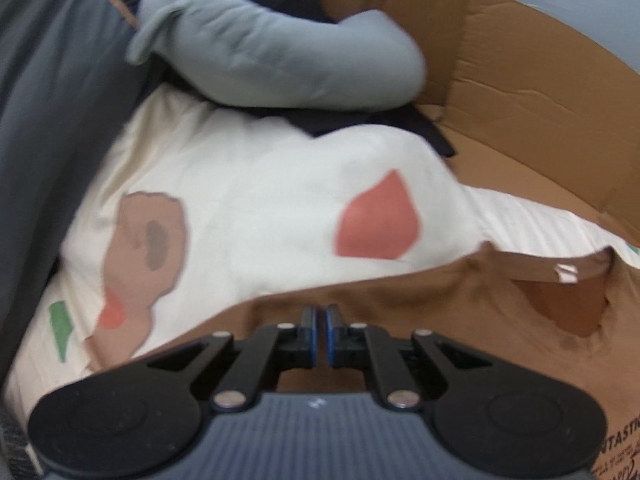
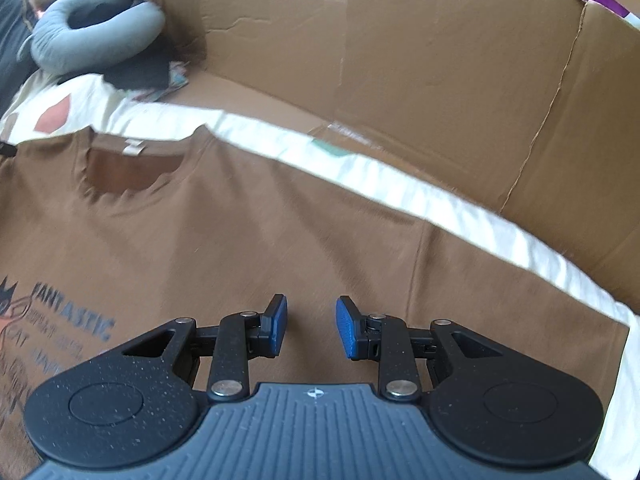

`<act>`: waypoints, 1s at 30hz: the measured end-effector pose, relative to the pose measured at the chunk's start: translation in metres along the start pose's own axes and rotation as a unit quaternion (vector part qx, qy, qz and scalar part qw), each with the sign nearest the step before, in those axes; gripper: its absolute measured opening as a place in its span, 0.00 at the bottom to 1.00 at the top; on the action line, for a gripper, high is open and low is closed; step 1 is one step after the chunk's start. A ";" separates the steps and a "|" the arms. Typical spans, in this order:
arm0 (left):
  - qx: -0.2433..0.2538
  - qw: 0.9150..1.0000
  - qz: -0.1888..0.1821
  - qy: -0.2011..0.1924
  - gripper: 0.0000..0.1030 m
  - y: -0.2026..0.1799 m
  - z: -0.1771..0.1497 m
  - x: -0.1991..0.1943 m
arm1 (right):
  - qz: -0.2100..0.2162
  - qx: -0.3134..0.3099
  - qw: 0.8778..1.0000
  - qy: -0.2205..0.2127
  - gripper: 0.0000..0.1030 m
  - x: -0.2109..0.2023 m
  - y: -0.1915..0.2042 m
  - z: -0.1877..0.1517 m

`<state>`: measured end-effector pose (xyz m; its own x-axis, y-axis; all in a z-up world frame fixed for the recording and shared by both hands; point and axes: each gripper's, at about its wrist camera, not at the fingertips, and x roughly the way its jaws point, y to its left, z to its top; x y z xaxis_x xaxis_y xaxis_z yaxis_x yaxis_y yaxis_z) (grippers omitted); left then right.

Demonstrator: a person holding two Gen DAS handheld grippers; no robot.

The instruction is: Fold clothes

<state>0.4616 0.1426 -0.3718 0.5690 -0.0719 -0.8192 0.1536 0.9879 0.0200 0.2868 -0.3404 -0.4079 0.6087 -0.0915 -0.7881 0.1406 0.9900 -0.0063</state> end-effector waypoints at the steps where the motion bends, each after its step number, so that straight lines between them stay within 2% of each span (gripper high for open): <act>1: 0.003 1.000 -0.006 0.000 0.06 -0.004 0.000 0.002 | -0.003 0.005 1.000 -0.001 0.33 0.002 -0.002 0.003; 6: 0.012 1.000 -0.009 0.009 0.06 -0.020 0.004 0.020 | -0.015 0.029 0.999 -0.008 0.33 0.015 -0.010 0.015; 11: -0.001 1.000 -0.004 0.013 0.06 -0.024 0.013 0.032 | -0.025 0.058 0.998 -0.005 0.33 0.031 -0.017 0.025; 18: -0.004 1.000 -0.006 0.010 0.05 -0.024 0.012 0.028 | -0.035 0.104 0.994 -0.007 0.33 0.050 -0.031 0.039; 24: -0.013 1.000 -0.002 -0.007 0.11 -0.006 -0.012 -0.012 | -0.041 0.124 0.991 0.001 0.32 0.061 -0.038 0.048; 28: -0.002 1.000 0.019 -0.012 0.11 0.014 -0.036 -0.047 | -0.051 0.122 0.991 0.003 0.32 0.065 -0.039 0.056; 30: 0.002 0.999 0.030 -0.012 0.11 0.024 -0.047 -0.065 | -0.043 0.120 0.992 -0.010 0.32 0.059 -0.038 0.061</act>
<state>0.3902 0.1772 -0.3454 0.5963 -0.0160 -0.8026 0.1213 0.9901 0.0703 0.3646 -0.3901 -0.4165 0.6010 -0.1787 -0.7790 0.3728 0.9248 0.0754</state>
